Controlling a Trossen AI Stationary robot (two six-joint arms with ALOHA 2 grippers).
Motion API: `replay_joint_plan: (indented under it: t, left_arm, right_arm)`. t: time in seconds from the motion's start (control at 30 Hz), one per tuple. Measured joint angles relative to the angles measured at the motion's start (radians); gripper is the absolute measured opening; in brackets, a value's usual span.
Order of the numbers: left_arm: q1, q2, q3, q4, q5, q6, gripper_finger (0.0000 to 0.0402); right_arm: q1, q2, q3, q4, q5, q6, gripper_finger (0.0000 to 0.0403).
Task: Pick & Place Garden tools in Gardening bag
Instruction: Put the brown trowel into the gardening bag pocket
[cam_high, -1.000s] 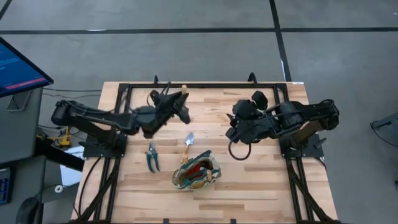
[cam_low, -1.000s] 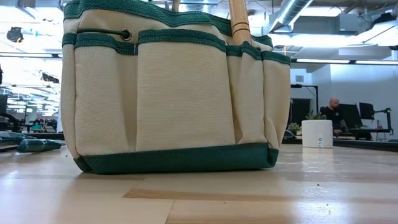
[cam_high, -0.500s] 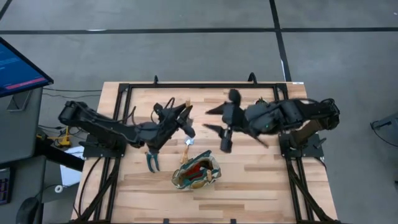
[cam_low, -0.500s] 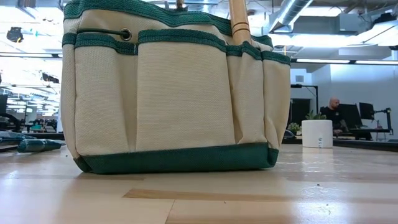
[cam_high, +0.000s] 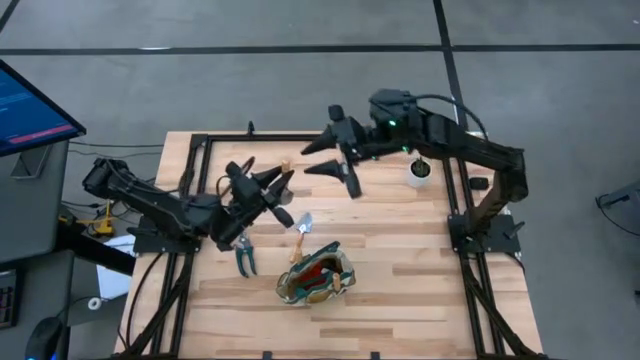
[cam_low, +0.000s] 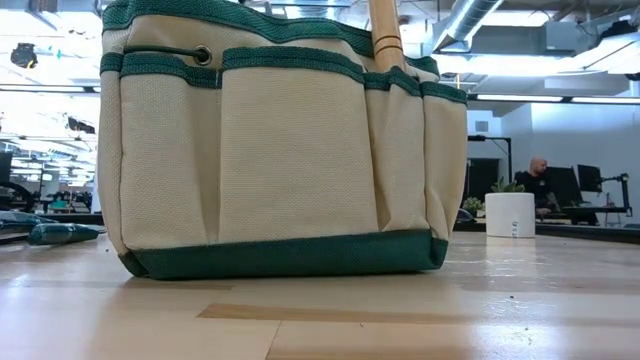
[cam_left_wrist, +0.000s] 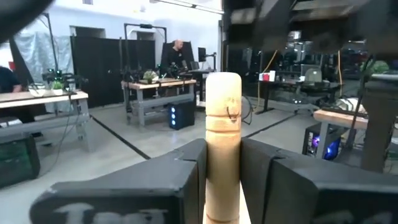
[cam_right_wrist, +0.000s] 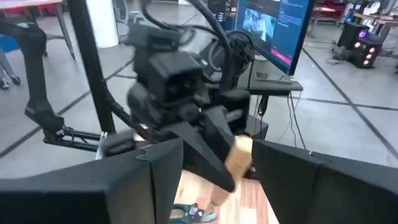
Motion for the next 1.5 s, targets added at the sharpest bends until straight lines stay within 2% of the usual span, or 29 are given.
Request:
replay_joint_plan:
  t: [0.13,0.3,0.57,0.83,1.17,1.5]
  left_arm:
    - [0.005,-0.026,0.000,0.003,-0.001,0.062,0.0043]
    - [0.040,-0.029,0.000,0.005,-0.033,0.104,0.0043]
    - [0.140,-0.017,0.001,0.009,-0.049,0.124,0.0043]
    - [0.173,-0.014,0.001,0.014,-0.033,0.121,0.0043]
    - [0.179,-0.016,0.001,0.030,-0.033,0.125,0.0043]
    - [0.189,-0.016,0.001,0.036,0.008,0.127,0.0043]
  right_arm:
    - [-0.025,0.040,-0.001,0.075,-0.005,0.037,0.0182]
    - [-0.028,0.091,-0.001,0.091,0.107,0.103,0.0173]
    - [-0.021,0.087,0.000,0.131,0.245,0.108,0.0158]
    - [-0.053,0.084,0.000,0.139,0.250,0.106,0.0164]
    - [-0.094,0.099,-0.001,0.210,0.193,0.144,0.0225]
    - [-0.109,0.100,-0.001,0.209,0.121,0.167,0.0213]
